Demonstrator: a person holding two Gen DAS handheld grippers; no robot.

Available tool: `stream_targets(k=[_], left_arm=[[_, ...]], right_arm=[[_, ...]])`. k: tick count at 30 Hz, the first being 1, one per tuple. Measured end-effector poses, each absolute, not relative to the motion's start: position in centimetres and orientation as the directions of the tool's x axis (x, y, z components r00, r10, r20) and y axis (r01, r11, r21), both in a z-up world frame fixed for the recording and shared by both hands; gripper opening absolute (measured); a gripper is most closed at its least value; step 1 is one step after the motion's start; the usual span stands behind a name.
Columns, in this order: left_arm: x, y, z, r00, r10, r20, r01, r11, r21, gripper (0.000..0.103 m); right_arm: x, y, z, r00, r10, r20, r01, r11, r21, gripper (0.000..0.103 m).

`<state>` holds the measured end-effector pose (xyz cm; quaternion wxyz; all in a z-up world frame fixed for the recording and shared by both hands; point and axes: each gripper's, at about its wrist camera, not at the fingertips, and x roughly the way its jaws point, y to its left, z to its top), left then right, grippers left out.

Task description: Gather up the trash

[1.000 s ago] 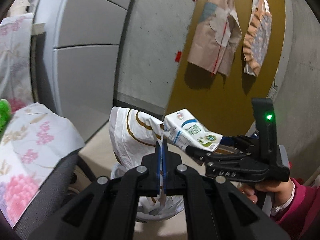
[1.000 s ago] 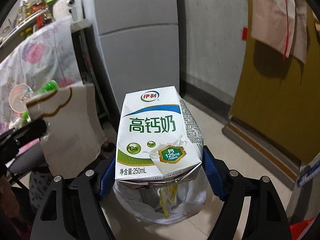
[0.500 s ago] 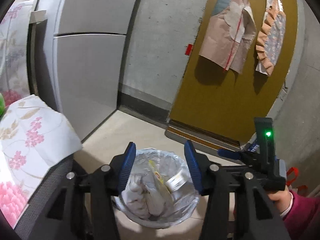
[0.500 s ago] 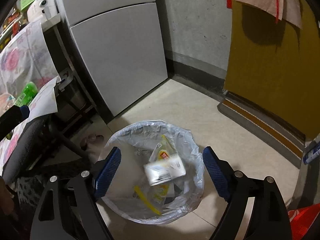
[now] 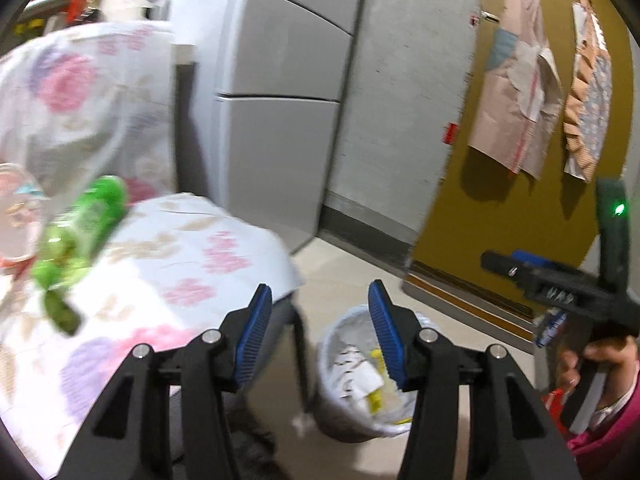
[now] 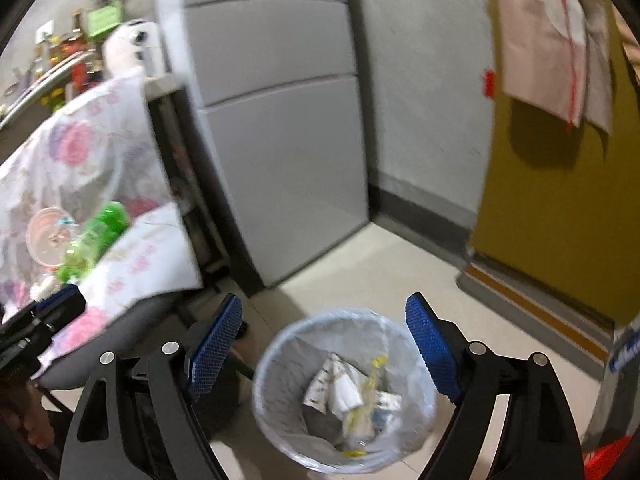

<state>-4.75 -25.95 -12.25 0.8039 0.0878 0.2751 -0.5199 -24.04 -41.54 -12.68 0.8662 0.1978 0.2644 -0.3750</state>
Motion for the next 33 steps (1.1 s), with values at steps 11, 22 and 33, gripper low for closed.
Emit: stream_targets(k=[11,22,33], left_arm=[[-0.4,-15.0,-11.6,0.568,-0.605,-0.559,0.683,0.725,-0.089,0.052],[5.6,-4.6,-10.3,0.724,-0.395,-0.565,0.425,0.901,-0.086,0.072],[12.6,-2.4,-7.6,0.776,-0.303,-0.553,0.326,0.944,-0.06,0.072]], right_arm=[[-14.6,-34.9,-9.9,0.72,-0.396,-0.57,0.553,0.823,0.127,0.083],[-3.9,-27.8,-10.1,0.789,-0.17,-0.59,0.266,0.961,0.079,0.07],[7.2,-24.5,-9.7,0.788,-0.083,-0.61,0.105,0.995,-0.001,0.067]])
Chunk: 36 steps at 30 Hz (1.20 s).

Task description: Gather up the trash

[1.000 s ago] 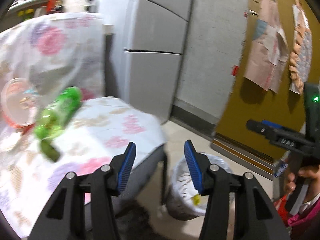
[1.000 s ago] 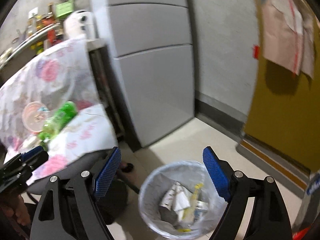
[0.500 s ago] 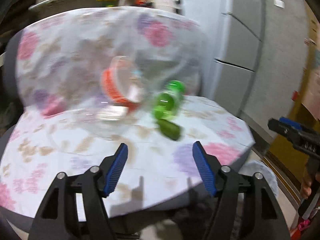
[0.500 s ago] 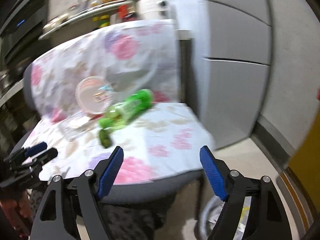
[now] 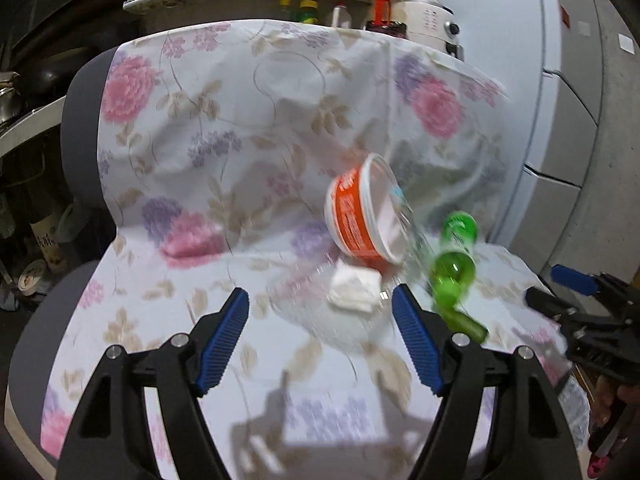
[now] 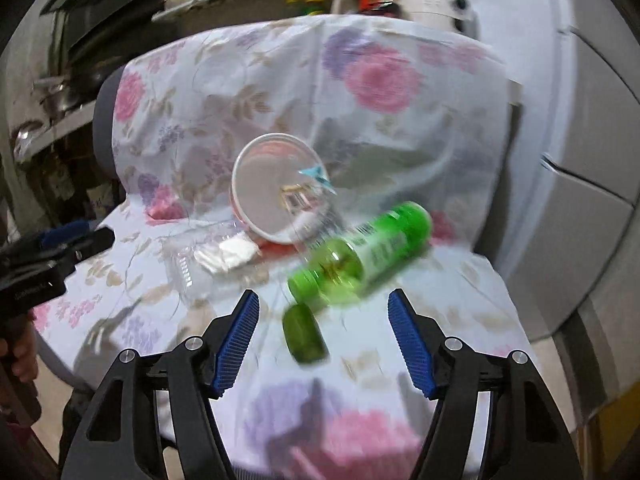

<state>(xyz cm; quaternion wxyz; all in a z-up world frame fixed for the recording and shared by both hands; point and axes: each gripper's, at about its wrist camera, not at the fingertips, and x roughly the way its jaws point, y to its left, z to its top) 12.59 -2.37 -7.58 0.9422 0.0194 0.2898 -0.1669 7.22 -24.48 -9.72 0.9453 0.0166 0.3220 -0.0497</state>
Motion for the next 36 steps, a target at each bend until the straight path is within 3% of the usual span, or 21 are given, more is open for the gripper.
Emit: stream_targets(k=[5,11,21,23,24,26,28,36], left_arm=[[16.8,-2.5,-7.9,0.771,-0.282,-0.571,0.3,0.952,-0.064,0.072],[20.6,-3.1,-8.7,0.756,-0.283,-0.591,0.298,0.952,-0.074,0.072],[22.3,-3.4,-9.6,0.736,-0.291,-0.612,0.296,0.95,-0.095,0.072],[22.3,-3.4,-9.6,0.731,-0.289,-0.618,0.292,0.951,-0.099,0.072],[22.3,-3.5,-9.6,0.73,-0.289,-0.619,0.293,0.951,-0.099,0.072],[22.1,-3.8,-9.5,0.732,-0.283,-0.62,0.293,0.952,-0.088,0.072],[22.0,-4.0,-9.2,0.735,-0.279,-0.618,0.298,0.951,-0.076,0.072],[20.8,-5.6,-8.2,0.739,-0.298,-0.604,0.326,0.943,-0.067,0.072]], right_arm=[[13.4,-23.5,-10.9,0.763,-0.085,-0.641,0.067,0.996,-0.053,0.067],[19.2,-23.3,-12.9,0.716,-0.102,-0.691,0.07,0.995,-0.074,0.055],[24.1,-22.4,-14.7,0.659,-0.178,-0.73,0.067,0.982,-0.179,0.049],[24.6,-22.3,-14.8,0.659,-0.198,-0.726,0.073,0.977,-0.201,0.039],[24.6,-22.4,-14.7,0.66,-0.209,-0.722,0.08,0.975,-0.209,0.033],[24.2,-22.8,-14.3,0.677,-0.199,-0.709,0.09,0.978,-0.188,0.012],[23.5,-23.0,-13.2,0.712,-0.175,-0.681,0.091,0.983,-0.157,0.005],[16.0,-24.8,-5.7,0.866,-0.033,-0.499,0.034,0.999,-0.008,0.001]])
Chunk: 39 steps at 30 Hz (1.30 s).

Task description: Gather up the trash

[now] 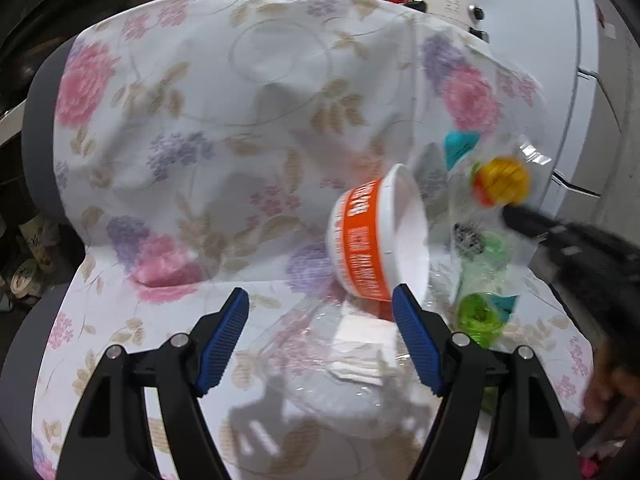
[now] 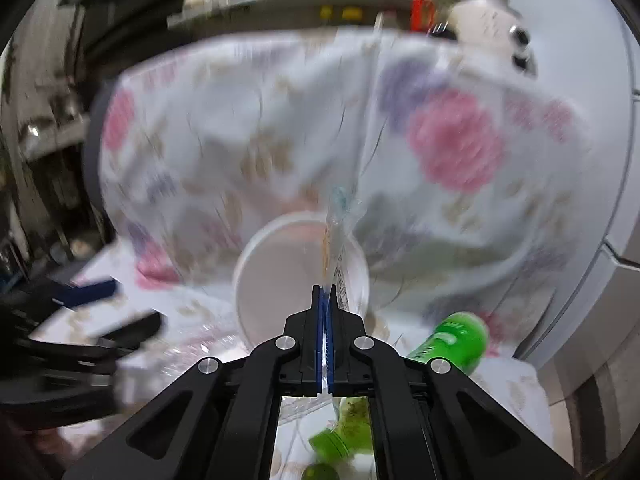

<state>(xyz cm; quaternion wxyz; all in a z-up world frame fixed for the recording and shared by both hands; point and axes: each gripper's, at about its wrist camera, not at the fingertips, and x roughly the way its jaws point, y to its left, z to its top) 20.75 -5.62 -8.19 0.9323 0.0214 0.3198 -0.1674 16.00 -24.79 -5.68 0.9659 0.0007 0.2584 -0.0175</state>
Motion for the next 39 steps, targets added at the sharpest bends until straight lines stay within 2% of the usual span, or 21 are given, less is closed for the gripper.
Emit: stream_targets(k=[5,7,12,16,20,26,30,39], left_arm=[[21.2,-8.3,-8.0,0.736,-0.306,-0.604,0.355,0.934,-0.04,0.072],[21.7,-9.3,-7.9,0.738,-0.306,-0.602,0.356,0.934,-0.037,0.068],[24.2,-12.0,-8.3,0.743,-0.271,-0.612,0.342,0.94,-0.001,0.05],[26.6,-13.4,-8.7,0.743,-0.223,-0.631,0.314,0.949,0.034,0.042],[27.8,-13.5,-9.2,0.735,-0.194,-0.65,0.294,0.955,0.047,0.025],[27.7,-12.1,-9.2,0.739,-0.184,-0.649,0.266,0.963,0.03,0.009],[27.1,-11.4,-9.4,0.747,-0.179,-0.641,0.256,0.966,0.029,0.006],[25.5,-9.1,-7.8,0.769,-0.196,-0.609,0.228,0.973,-0.026,0.005]], right_arm=[[12.6,-25.9,-4.8,0.871,-0.094,-0.482,0.075,0.995,-0.059,0.001],[11.4,-26.2,-5.2,0.867,-0.132,-0.48,0.101,0.991,-0.09,0.001],[10.0,-27.3,-7.1,0.85,-0.188,-0.491,0.138,0.981,-0.136,0.001],[9.7,-28.3,-8.3,0.837,-0.196,-0.511,0.158,0.981,-0.116,0.001],[9.6,-29.2,-9.1,0.823,-0.199,-0.532,0.171,0.98,-0.103,0.001],[9.8,-31.1,-11.1,0.778,-0.213,-0.592,0.209,0.975,-0.077,0.001],[10.2,-33.2,-13.3,0.739,-0.202,-0.643,0.251,0.968,-0.016,0.001],[7.8,-32.8,-10.2,0.812,-0.215,-0.543,0.253,0.968,-0.006,0.001]])
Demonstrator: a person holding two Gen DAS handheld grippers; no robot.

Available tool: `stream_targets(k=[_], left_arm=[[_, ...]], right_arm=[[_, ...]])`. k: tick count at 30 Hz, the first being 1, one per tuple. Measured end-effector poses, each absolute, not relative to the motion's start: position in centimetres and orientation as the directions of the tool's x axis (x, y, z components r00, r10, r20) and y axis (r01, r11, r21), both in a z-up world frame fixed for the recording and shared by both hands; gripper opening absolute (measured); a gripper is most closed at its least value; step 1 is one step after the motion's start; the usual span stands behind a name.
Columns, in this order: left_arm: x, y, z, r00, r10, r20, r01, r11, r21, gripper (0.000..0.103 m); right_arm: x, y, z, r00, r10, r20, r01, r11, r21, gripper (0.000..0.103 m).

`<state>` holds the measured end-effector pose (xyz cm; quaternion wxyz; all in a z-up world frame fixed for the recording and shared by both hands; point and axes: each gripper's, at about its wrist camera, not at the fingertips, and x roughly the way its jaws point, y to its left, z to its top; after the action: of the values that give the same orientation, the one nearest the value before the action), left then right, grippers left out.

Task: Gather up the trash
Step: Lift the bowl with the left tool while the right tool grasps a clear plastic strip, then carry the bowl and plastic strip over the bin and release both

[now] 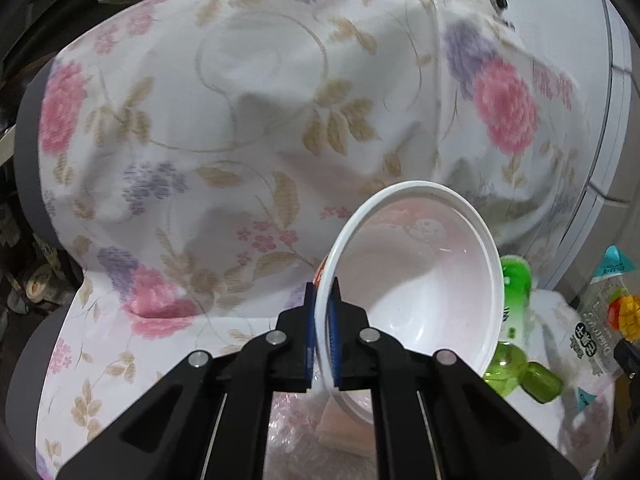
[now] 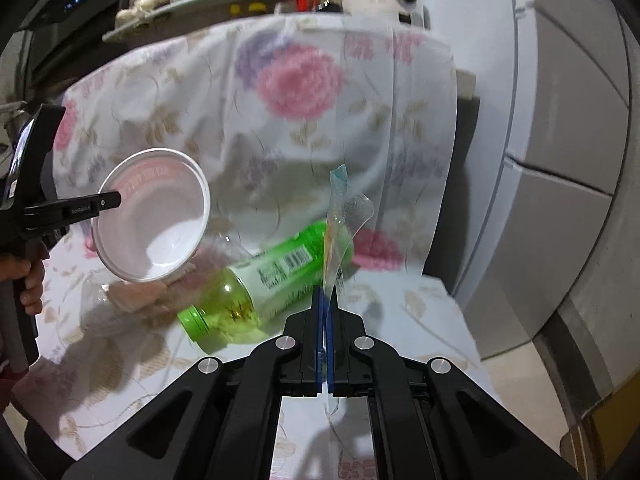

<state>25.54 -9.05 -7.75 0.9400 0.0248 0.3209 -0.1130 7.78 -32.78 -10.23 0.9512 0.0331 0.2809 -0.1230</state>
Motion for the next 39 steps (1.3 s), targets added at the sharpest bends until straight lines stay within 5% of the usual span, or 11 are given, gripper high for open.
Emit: stream_targets(k=[21,39], left_arm=[[10.3,-6.4,-4.8,0.756,-0.371,-0.54,0.338,0.927,-0.163,0.005],[-3.0,-21.6,-10.0,0.372,-0.713,-0.595,0.768,0.596,-0.234,0.005]], right_arm=[[-4.0,-30.5,-7.0,0.79,-0.351,-0.502,0.336,0.934,-0.124,0.001],[-21.8,-34.6,-8.2,0.547,-0.645,-0.534,0.648,0.73,-0.219,0.001]])
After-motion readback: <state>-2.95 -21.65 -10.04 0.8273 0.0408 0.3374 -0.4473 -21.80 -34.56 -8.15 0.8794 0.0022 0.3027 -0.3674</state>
